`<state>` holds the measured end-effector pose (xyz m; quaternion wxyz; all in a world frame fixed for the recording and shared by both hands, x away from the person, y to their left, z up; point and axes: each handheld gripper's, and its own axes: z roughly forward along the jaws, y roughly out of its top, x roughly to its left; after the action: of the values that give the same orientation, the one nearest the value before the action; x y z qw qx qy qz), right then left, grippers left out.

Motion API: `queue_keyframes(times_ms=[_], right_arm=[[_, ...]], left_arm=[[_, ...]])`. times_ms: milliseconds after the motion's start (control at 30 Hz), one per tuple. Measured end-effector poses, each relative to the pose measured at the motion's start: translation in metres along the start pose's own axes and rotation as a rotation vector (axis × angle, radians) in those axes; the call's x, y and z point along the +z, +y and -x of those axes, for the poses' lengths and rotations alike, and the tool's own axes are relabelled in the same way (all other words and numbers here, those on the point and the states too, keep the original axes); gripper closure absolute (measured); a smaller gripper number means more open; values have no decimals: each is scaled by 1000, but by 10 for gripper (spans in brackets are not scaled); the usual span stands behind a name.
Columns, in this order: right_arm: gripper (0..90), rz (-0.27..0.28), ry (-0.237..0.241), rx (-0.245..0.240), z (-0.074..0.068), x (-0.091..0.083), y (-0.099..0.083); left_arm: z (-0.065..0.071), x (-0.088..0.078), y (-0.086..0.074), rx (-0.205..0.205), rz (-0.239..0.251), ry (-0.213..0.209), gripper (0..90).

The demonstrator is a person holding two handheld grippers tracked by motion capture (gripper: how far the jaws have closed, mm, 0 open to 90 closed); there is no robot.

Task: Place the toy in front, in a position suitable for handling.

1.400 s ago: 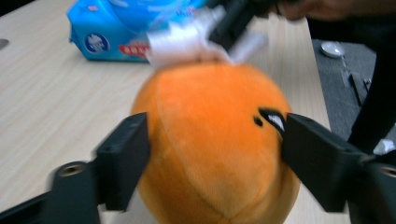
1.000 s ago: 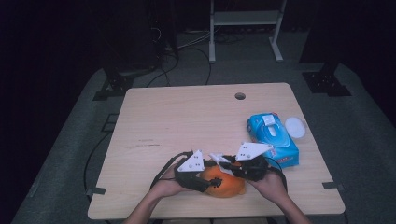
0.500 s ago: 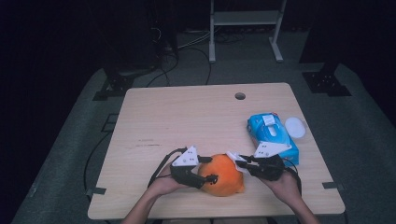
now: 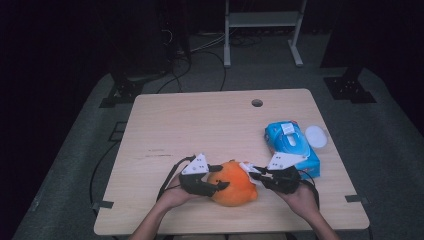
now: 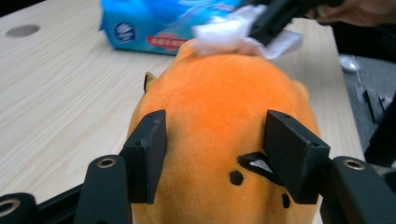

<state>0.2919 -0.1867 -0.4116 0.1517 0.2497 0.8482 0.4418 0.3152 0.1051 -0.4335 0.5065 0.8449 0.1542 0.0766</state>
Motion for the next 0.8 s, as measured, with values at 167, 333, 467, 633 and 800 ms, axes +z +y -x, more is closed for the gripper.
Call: queue_keyframes(times_ms=[167, 333, 467, 633, 800], right_arm=[[772, 31, 40, 0, -9, 0, 1], [772, 36, 54, -72, -25, 5, 9], [772, 18, 33, -27, -12, 4, 1], [772, 18, 38, -6, -10, 1, -3], [772, 33, 85, -91, -29, -1, 4]], left_arm=[[-7, 1, -3, -44, 9, 8, 400], [-11, -2, -8, -62, 10, -4, 400], [-11, -3, -9, -65, 10, -6, 400], [-12, -2, -10, -69, 9, 1, 400], [-18, -6, -14, -97, 11, -4, 399]])
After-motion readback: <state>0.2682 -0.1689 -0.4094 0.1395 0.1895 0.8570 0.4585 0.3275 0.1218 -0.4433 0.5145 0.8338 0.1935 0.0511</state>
